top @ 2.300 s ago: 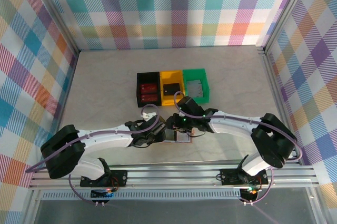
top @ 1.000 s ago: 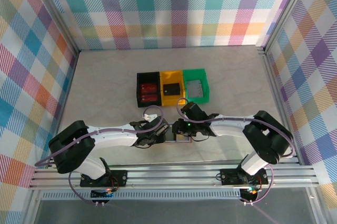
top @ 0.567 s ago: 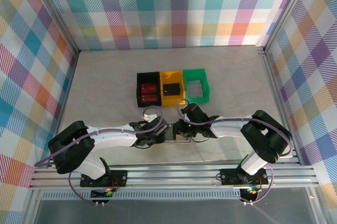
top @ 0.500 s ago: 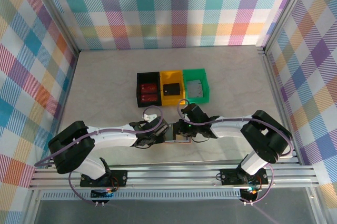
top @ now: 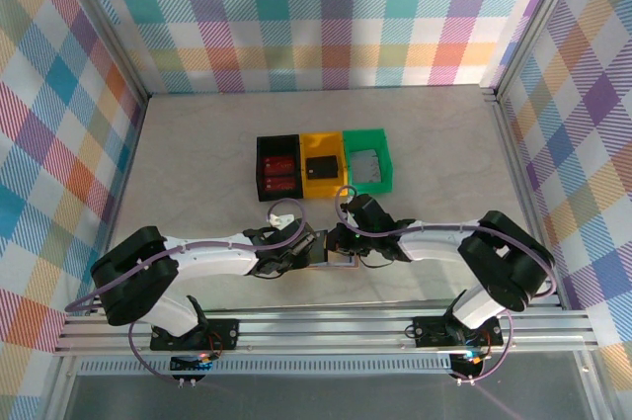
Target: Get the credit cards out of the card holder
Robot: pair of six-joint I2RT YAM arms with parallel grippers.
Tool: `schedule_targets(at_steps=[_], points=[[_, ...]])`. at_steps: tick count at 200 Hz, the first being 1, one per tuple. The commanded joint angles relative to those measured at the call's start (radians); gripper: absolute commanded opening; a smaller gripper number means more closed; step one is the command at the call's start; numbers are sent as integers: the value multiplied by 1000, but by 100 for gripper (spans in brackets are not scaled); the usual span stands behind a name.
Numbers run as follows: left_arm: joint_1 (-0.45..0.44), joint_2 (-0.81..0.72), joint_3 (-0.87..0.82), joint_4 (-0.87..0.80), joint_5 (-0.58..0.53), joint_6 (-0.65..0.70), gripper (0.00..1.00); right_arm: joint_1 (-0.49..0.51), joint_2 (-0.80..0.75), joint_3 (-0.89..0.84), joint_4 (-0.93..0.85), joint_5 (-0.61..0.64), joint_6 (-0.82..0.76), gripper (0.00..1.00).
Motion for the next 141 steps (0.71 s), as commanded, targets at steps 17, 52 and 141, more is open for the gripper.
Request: schedule_targets(at_steps=[17, 52, 141], points=[[-10, 97, -38, 104, 95, -23, 45, -1, -29, -22, -15, 21, -16, 0], [-10, 97, -39, 104, 94, -25, 45, -2, -52, -27, -42, 43, -22, 0], [-12, 94, -30, 96, 97, -20, 45, -3, -82, -28, -92, 61, -48, 0]])
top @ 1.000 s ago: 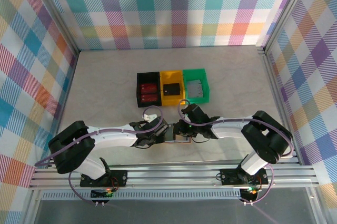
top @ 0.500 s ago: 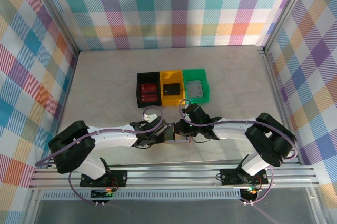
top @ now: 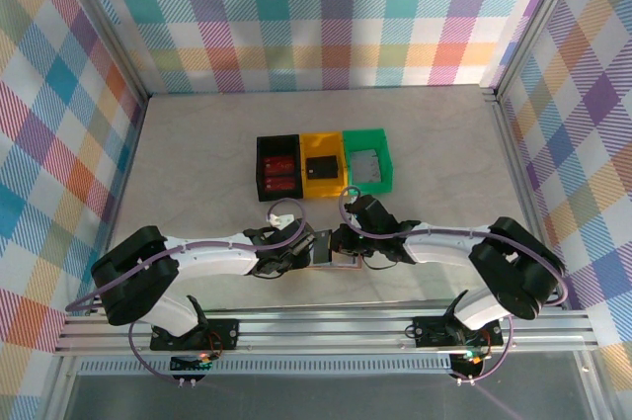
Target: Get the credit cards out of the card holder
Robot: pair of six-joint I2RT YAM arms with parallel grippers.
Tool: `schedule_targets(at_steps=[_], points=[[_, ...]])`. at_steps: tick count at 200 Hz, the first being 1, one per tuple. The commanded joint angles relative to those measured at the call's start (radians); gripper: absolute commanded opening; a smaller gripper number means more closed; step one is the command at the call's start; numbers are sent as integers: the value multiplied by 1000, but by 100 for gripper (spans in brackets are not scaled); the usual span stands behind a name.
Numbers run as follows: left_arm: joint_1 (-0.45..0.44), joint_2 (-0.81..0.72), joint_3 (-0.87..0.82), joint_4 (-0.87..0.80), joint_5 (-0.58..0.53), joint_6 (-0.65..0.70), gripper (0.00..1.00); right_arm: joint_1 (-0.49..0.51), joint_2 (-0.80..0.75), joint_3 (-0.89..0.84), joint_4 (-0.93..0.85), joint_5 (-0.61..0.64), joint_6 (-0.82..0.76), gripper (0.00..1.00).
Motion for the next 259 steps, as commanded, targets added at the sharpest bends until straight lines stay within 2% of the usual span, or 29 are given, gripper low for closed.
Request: schedule_targets(at_steps=[1, 73, 96, 130, 160, 194, 259], points=[[-12, 92, -32, 97, 100, -16, 45, -3, -20, -14, -34, 15, -30, 0], [-11, 4, 12, 47, 110, -14, 46, -3, 43, -7, 14, -31, -22, 0], [-11, -18, 32, 16, 106, -15, 49, -3, 70, 2, 23, -44, -14, 0], [-11, -10, 69, -61, 92, -17, 52, -3, 78, 6, 38, -55, -7, 0], [-11, 18, 75, -64, 86, -19, 52, -3, 82, 11, 33, -69, -9, 0], [-11, 54, 64, -63, 82, -31, 49, -2, 71, 6, 20, -72, -19, 0], [-11, 106, 38, -32, 86, -51, 38, -3, 64, 9, -3, -70, -38, 0]])
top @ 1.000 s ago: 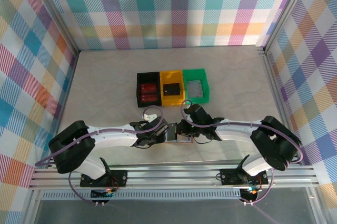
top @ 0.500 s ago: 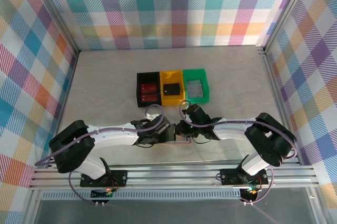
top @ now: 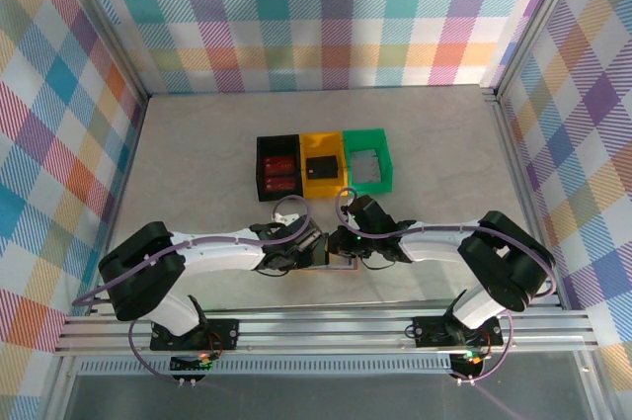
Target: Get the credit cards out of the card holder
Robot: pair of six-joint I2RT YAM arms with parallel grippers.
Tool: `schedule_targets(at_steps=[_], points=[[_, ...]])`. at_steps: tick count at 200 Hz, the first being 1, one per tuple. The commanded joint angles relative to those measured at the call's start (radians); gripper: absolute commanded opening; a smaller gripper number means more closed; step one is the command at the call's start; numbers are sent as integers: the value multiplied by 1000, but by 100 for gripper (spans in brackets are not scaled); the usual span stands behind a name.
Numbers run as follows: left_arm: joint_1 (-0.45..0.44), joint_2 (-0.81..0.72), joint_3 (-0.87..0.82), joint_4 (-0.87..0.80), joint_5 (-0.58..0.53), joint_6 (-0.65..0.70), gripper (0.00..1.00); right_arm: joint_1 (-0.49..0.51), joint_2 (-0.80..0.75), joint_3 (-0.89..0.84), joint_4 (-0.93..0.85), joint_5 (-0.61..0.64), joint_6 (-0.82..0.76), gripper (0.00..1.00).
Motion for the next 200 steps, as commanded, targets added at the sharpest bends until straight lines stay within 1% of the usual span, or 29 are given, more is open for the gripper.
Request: schedule_targets(at_steps=[1, 38, 41, 47, 110, 132, 166, 200], points=[[-8, 76, -33, 33, 38, -26, 38, -3, 0, 9, -55, -7, -34, 0], [-8, 106, -46, 34, 49, -37, 36, -3, -28, 6, -79, 1, -50, 0], [-8, 108, -47, 65, 52, -38, 36, -4, -30, 6, -83, 3, -52, 0], [-8, 112, -49, 74, 54, -41, 36, -3, -38, 7, -90, 7, -56, 0], [-8, 129, -57, 92, 70, -53, 36, -17, -114, -13, -158, 49, -89, 0], [-8, 119, -54, 88, 72, -52, 36, -31, -167, -40, -168, 59, -94, 0], [-7, 96, -41, 71, 69, -42, 36, -54, -257, -55, -232, 72, -121, 0], [-5, 37, -25, 51, 66, -30, 39, -82, -394, -81, -276, 81, -138, 0]])
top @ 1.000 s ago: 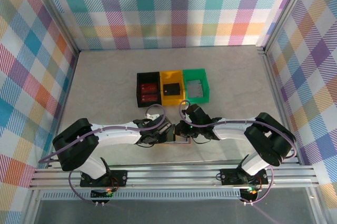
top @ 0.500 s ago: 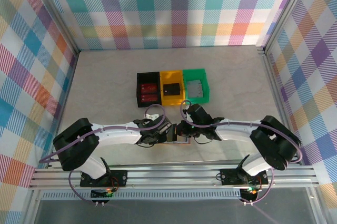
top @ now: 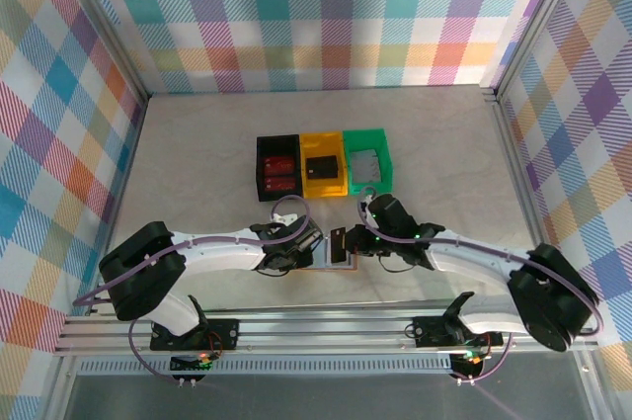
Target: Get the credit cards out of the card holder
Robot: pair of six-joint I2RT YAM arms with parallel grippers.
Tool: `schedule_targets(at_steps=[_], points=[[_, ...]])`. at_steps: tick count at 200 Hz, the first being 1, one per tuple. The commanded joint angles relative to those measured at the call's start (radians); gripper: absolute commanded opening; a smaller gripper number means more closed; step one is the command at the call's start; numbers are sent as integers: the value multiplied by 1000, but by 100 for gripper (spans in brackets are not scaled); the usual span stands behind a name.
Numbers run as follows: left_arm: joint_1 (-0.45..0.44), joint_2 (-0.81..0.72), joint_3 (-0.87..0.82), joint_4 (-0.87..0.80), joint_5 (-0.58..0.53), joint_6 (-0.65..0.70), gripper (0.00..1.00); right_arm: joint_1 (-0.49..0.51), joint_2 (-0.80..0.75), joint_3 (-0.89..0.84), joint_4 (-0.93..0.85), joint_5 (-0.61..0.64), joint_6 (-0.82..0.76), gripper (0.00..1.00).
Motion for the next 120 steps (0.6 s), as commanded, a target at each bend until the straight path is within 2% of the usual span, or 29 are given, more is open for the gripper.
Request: schedule_targets(at_steps=[1, 56, 120], points=[[-4, 33, -25, 52, 70, 2, 39, -17, -93, -21, -59, 18, -37, 0], [0, -149, 19, -58, 28, 56, 54, -51, -288, -47, -93, 41, -41, 0], [12, -348, 36, -77, 9, 100, 61, -81, -363, -50, -52, 24, 19, 0]])
